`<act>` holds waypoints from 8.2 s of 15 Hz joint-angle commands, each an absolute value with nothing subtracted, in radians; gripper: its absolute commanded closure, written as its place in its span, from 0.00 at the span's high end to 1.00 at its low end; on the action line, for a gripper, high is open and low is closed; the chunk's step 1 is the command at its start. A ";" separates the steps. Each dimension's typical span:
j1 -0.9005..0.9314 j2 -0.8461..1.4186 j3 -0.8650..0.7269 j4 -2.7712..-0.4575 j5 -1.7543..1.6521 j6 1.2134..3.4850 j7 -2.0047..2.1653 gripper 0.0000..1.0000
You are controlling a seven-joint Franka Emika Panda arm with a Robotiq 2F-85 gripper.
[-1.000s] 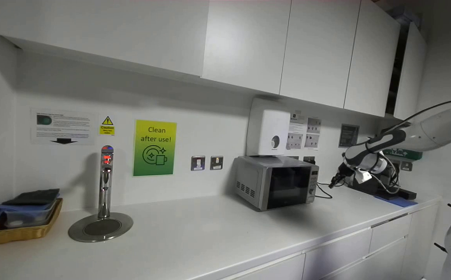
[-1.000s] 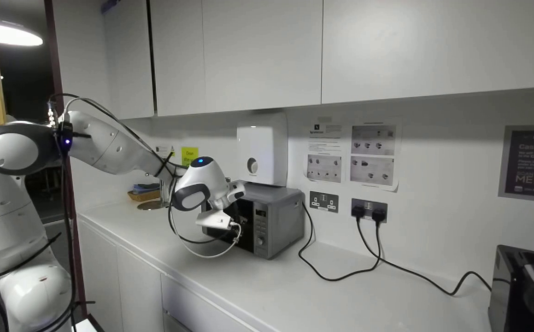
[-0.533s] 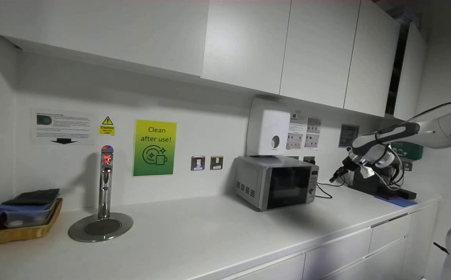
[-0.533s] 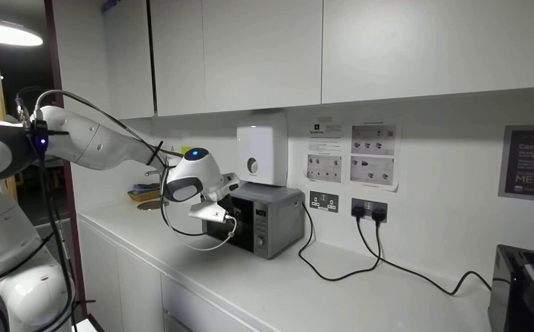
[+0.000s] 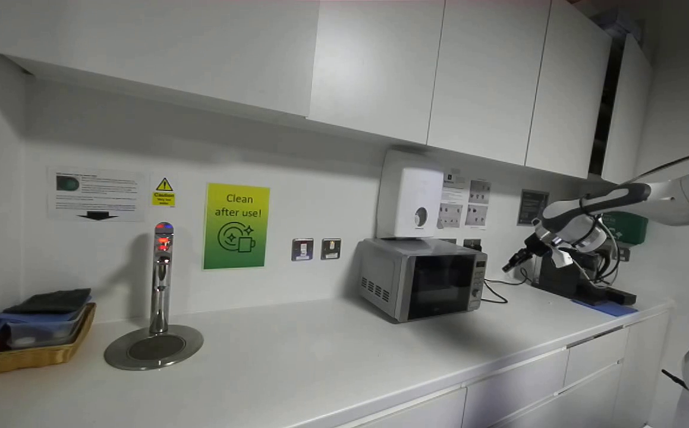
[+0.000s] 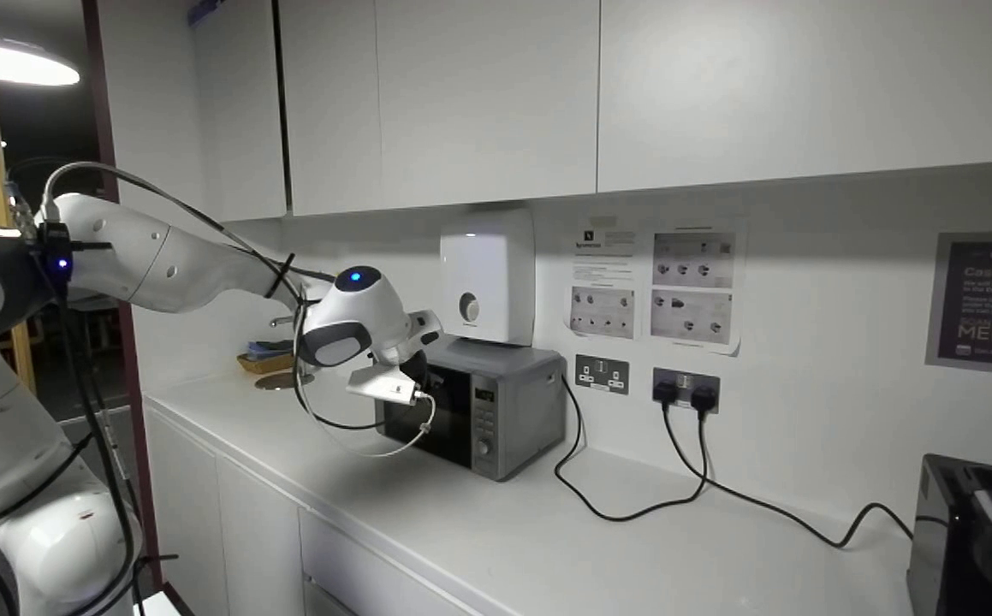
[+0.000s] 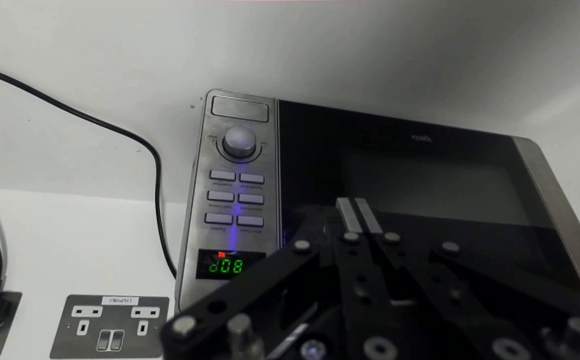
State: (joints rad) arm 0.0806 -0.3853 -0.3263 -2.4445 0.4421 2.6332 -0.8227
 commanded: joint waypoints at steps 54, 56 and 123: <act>0.097 0.034 -0.264 -2.177 0.472 2.833 -0.507 0.00; 0.096 0.044 -0.263 -2.163 0.470 2.836 -0.501 0.00; 0.084 0.033 -0.307 -2.194 0.338 2.820 -0.498 0.00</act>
State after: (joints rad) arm 0.0795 0.0602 -0.3226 -2.1778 0.2885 2.8257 -0.4599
